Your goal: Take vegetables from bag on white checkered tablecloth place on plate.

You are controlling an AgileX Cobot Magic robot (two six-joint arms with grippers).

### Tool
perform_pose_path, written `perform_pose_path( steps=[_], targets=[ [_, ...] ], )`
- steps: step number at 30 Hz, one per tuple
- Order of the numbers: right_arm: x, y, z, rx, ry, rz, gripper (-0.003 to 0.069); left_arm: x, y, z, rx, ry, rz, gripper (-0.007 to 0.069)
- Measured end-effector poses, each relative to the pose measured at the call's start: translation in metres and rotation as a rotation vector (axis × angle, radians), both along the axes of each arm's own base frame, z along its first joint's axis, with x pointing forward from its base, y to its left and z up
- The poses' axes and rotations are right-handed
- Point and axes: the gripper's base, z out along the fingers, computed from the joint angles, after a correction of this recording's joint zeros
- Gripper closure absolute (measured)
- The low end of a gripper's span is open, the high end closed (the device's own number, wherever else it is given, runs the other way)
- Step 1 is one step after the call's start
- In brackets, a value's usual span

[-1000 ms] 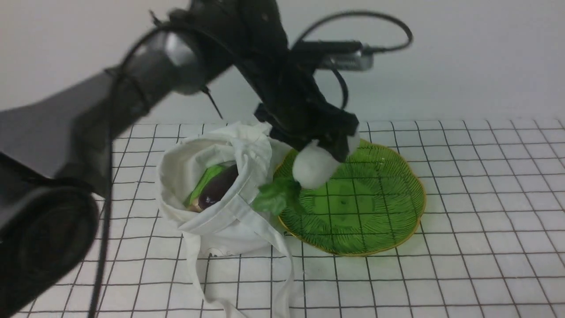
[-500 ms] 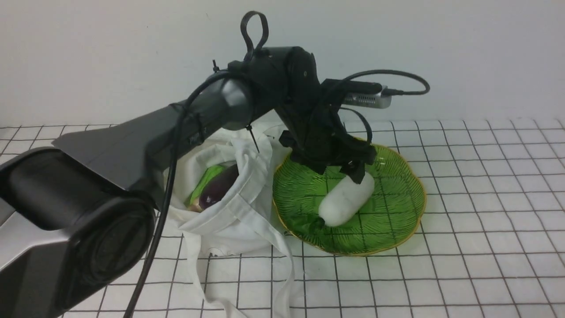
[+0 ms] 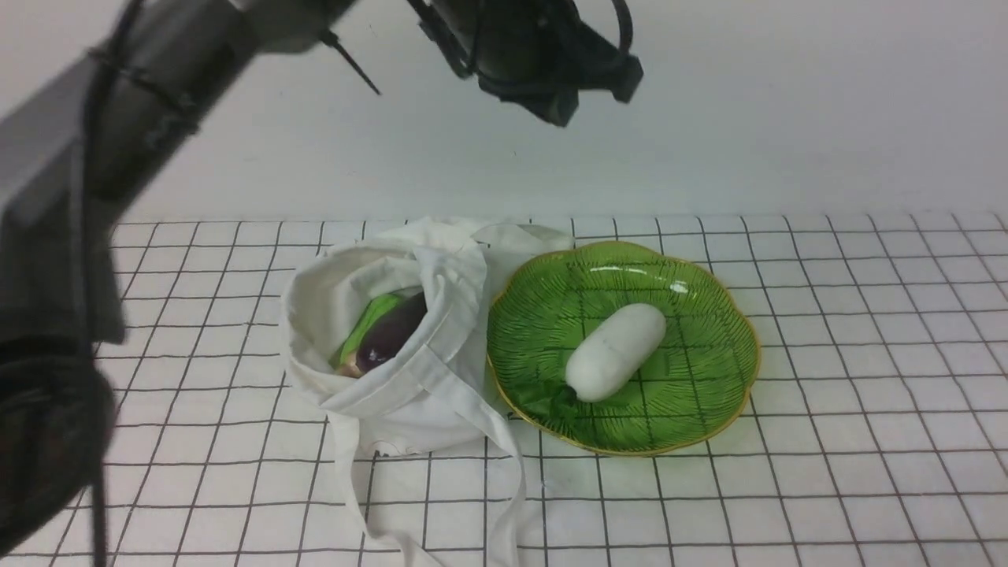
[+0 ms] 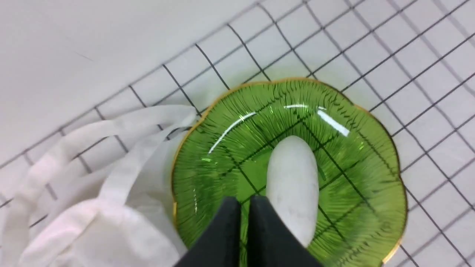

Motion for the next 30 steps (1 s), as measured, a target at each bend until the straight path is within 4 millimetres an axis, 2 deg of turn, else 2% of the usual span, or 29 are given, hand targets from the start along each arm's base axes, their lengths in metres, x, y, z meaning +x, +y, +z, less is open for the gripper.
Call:
perform_pose_path(
  steps=[2, 3, 4, 7, 9, 10, 11, 14, 17, 22, 23, 25, 27, 30],
  targets=[
    [0.000, 0.000, 0.000, 0.000, 0.000, 0.000, 0.0676, -0.029, 0.016, 0.018, -0.017, 0.014, -0.010, 0.0632],
    [0.000, 0.000, 0.000, 0.000, 0.000, 0.000, 0.0676, -0.028, 0.015, 0.015, -0.012, 0.027, -0.010, 0.0632],
    [0.000, 0.000, 0.000, 0.000, 0.000, 0.000, 0.0676, -0.054, 0.030, 0.023, -0.006, 0.044, -0.018, 0.0632],
    [0.000, 0.000, 0.000, 0.000, 0.000, 0.000, 0.0676, -0.090, 0.054, 0.017, 0.030, 0.096, -0.016, 0.0632],
    [0.000, 0.000, 0.000, 0.000, 0.000, 0.000, 0.0676, -0.116, 0.070, 0.000, 0.068, 0.155, -0.014, 0.0632],
    [0.000, 0.000, 0.000, 0.000, 0.000, 0.000, 0.0676, -0.127, 0.077, -0.007, 0.073, 0.166, -0.013, 0.0632],
    [0.000, 0.000, 0.000, 0.000, 0.000, 0.000, 0.0676, -0.132, 0.080, -0.005, 0.067, 0.156, -0.013, 0.0632],
    [0.000, 0.000, 0.000, 0.000, 0.000, 0.000, 0.0676, -0.168, 0.098, -0.033, -0.007, 0.140, -0.009, 0.0632],
    [0.000, 0.000, 0.000, 0.000, 0.000, 0.000, 0.0676, -0.199, 0.115, -0.069, -0.134, 0.073, 0.020, 0.0632],
    [0.000, 0.000, 0.000, 0.000, 0.000, 0.000, 0.0676, -0.239, 0.144, -0.126, -0.333, -0.121, 0.111, 0.0632],
    [0.000, 0.000, 0.000, 0.000, 0.000, 0.000, 0.0676, -0.240, 0.145, -0.128, -0.340, -0.130, 0.115, 0.0632],
    [0.000, 0.000, 0.000, 0.000, 0.000, 0.000, 0.0676, -0.253, 0.158, -0.148, -0.397, -0.224, 0.149, 0.0632],
    [0.000, 0.000, 0.000, 0.000, 0.000, 0.000, 0.0676, -0.259, 0.164, -0.156, -0.428, -0.277, 0.163, 0.0632],
    [0.000, 0.000, 0.000, 0.000, 0.000, 0.000, 0.0676, -0.267, 0.170, -0.171, -0.435, -0.293, 0.175, 0.0632]
  ],
)
